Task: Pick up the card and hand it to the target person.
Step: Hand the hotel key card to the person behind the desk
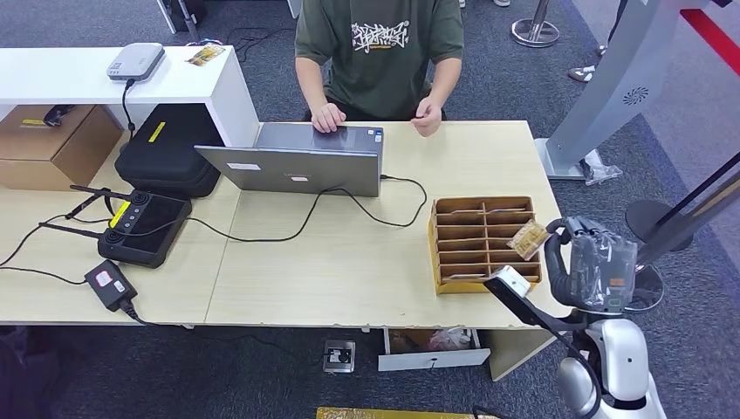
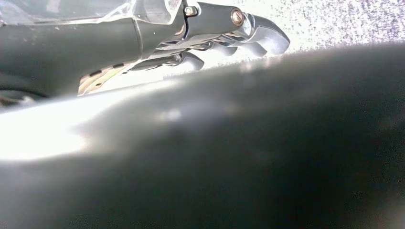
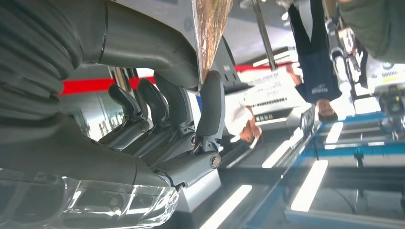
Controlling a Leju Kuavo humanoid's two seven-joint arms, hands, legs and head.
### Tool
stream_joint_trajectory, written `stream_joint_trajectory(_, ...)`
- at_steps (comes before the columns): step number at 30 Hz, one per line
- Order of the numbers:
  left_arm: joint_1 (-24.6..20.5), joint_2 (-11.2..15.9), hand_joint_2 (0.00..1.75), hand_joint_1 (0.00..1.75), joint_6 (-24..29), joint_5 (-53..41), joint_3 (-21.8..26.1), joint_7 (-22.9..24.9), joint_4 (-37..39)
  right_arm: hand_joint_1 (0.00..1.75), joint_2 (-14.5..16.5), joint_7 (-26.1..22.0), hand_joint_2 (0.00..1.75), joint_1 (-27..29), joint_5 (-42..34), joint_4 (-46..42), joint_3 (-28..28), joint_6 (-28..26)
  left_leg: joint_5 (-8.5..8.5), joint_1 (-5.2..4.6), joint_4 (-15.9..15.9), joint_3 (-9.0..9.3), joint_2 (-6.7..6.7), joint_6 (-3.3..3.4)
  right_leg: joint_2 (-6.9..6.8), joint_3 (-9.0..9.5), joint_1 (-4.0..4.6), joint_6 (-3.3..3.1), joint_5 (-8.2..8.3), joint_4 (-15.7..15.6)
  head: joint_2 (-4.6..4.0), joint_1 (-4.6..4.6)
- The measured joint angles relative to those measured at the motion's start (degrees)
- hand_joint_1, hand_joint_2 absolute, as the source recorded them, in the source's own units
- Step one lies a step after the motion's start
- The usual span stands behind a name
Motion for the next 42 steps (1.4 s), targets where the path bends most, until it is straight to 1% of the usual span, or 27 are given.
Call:
stream_joint_trajectory(5,0.0,0.0,0.00,0.00,0.0,0.1,0.0,0.1,0.0,1.48,-0.2,-0.1,1.75,-2.9,-0.8,0.2,0.8,-0.5,0.00,0.00,0.0,-0.01,0.00,0.00,0.00,0.00,0.00,0.00,0.00,0.0,0.00,0.01)
stream_joint_trajectory(9,0.0,0.0,0.00,0.00,0.0,0.1,0.0,0.1,0.0,1.49,-0.1,-0.4,1.75,-6.4,-1.9,1.9,1.8,-0.7,0.01,0.00,0.0,-0.01,0.00,0.00,0.00,0.01,0.00,0.00,0.00,0.0,0.00,0.01)
stream_joint_trajectory(13,-0.1,0.0,0.00,0.00,0.0,-0.2,0.0,-0.1,0.0,1.54,0.9,-0.7,1.75,-10.6,-3.2,4.9,2.7,-0.5,0.02,0.00,0.0,0.01,0.00,0.01,0.00,0.02,0.00,0.00,0.01,0.0,0.00,0.00)
stream_joint_trajectory(17,0.0,0.0,0.00,0.00,0.0,-0.6,0.0,-0.6,0.0,1.54,2.3,-1.1,1.75,-13.7,-4.3,8.2,3.2,-0.4,0.03,0.00,0.0,0.00,-0.02,0.00,-0.03,0.03,0.00,0.00,0.01,0.0,0.00,0.01)
stream_joint_trajectory(21,-0.1,0.0,0.00,0.00,0.0,-1.1,0.0,-0.9,0.0,1.60,3.2,-1.1,1.75,-15.8,-4.8,10.8,3.3,-0.5,0.03,0.00,0.0,0.00,-0.03,0.00,-0.03,0.02,0.00,0.00,0.00,0.0,0.00,0.01)
stream_joint_trajectory(23,-0.1,0.0,0.00,0.00,0.0,-1.4,-0.1,-0.7,0.0,1.56,3.4,-1.1,1.75,-16.2,-4.8,11.4,3.3,-0.5,0.03,0.00,0.0,0.00,-0.03,0.00,-0.03,0.02,0.00,0.00,0.00,0.0,0.00,0.01)
stream_joint_trajectory(24,-0.2,0.0,0.00,0.00,0.0,-1.6,-0.2,-0.4,0.0,1.50,3.5,-1.1,1.75,-16.2,-4.8,11.7,3.3,-0.6,0.03,0.00,0.0,-0.01,-0.03,0.00,-0.03,0.02,0.00,0.00,0.00,0.0,0.00,0.01)
stream_joint_trajectory(27,-0.3,0.0,0.00,0.00,0.0,-1.7,-0.4,0.2,0.0,0.38,3.7,-1.1,1.75,-16.3,-4.8,12.3,3.3,-0.6,0.03,0.00,0.0,-0.01,-0.04,0.00,-0.05,0.02,0.00,0.00,0.00,0.0,0.00,0.01)
stream_joint_trajectory(28,-0.3,0.0,0.00,0.00,0.0,-1.7,-0.5,0.4,0.0,0.04,3.9,-1.1,1.75,-16.3,-4.8,12.5,3.3,-0.6,0.03,0.00,0.0,-0.02,-0.05,0.00,-0.06,0.02,0.00,0.00,0.00,0.0,0.00,0.01)
stream_joint_trajectory(29,-0.3,0.0,0.00,0.00,0.0,-1.7,-0.5,0.5,0.0,0.00,4.0,-1.3,1.75,-16.3,-4.9,12.7,3.3,-0.6,0.03,0.00,0.0,-0.02,-0.05,0.00,-0.07,0.02,0.00,0.00,0.00,0.0,0.00,0.01)
stream_joint_trajectory(37,-0.3,0.0,0.00,0.00,0.0,-2.0,-0.6,0.5,0.0,0.00,4.5,-2.3,1.75,-16.5,-5.8,13.5,3.3,-1.0,0.03,0.00,0.0,-0.01,-0.05,0.00,-0.07,0.02,0.00,0.00,0.00,0.0,0.00,0.00)
stream_joint_trajectory(42,-0.5,0.0,0.00,0.00,0.0,-2.5,-1.1,0.5,0.0,0.00,4.6,-2.9,1.75,-15.6,-6.1,13.5,3.5,-1.8,0.03,0.00,0.0,0.00,-0.05,0.00,-0.07,0.02,0.00,0.00,0.00,0.0,0.00,0.00)
